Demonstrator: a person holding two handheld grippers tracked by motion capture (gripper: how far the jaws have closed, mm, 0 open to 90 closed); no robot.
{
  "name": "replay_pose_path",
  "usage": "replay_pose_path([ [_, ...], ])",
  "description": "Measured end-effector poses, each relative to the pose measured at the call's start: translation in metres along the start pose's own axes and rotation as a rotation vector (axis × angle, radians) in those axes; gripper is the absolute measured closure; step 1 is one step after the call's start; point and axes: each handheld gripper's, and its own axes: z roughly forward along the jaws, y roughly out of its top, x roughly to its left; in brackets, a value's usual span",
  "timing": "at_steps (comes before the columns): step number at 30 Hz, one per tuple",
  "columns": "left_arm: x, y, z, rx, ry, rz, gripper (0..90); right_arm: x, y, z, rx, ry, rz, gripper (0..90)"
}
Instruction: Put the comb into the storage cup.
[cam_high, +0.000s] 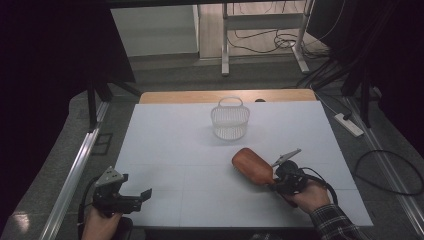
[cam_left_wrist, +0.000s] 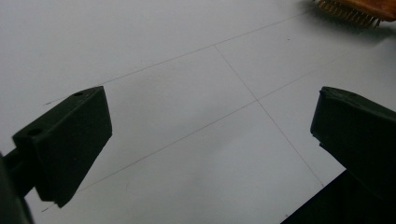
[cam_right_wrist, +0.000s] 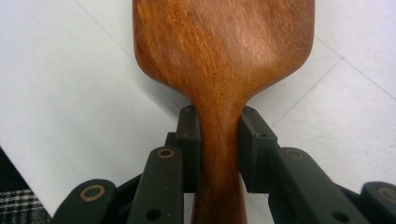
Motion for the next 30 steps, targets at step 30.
replay_pose_path([
  [30, -0.007, 0.016, 0.013, -0.041, -0.092, 0.051, 0.0, 0.002, 0.007, -0.029, -0.201, -0.004, -0.028, 72.0],
])
